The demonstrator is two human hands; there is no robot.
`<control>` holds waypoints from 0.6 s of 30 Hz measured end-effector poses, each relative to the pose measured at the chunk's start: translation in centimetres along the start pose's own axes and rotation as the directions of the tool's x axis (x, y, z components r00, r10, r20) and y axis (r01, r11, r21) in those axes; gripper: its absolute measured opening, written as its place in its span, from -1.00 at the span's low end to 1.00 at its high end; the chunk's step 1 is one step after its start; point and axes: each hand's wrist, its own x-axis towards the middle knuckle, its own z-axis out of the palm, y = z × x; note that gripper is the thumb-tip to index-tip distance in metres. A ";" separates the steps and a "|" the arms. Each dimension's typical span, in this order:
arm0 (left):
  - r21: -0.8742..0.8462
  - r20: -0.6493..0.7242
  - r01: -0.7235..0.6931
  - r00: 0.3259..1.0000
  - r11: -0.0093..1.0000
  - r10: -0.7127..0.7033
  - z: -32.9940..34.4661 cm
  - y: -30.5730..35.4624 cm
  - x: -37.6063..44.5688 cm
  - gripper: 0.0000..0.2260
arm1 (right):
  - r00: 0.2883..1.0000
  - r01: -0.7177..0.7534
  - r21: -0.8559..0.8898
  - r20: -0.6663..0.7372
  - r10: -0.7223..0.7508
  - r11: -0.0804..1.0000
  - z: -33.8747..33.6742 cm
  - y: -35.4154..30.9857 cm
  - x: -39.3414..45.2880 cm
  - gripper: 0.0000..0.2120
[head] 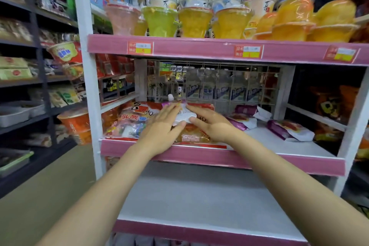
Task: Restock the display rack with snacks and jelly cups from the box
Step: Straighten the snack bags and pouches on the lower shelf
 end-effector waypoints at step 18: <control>0.268 0.046 -0.117 0.993 0.956 0.108 3.1 9.1 2.9 -0.51 | 0.963 -0.271 0.033 0.014 0.271 0.962 -7.6 10.1 -3.1 -0.11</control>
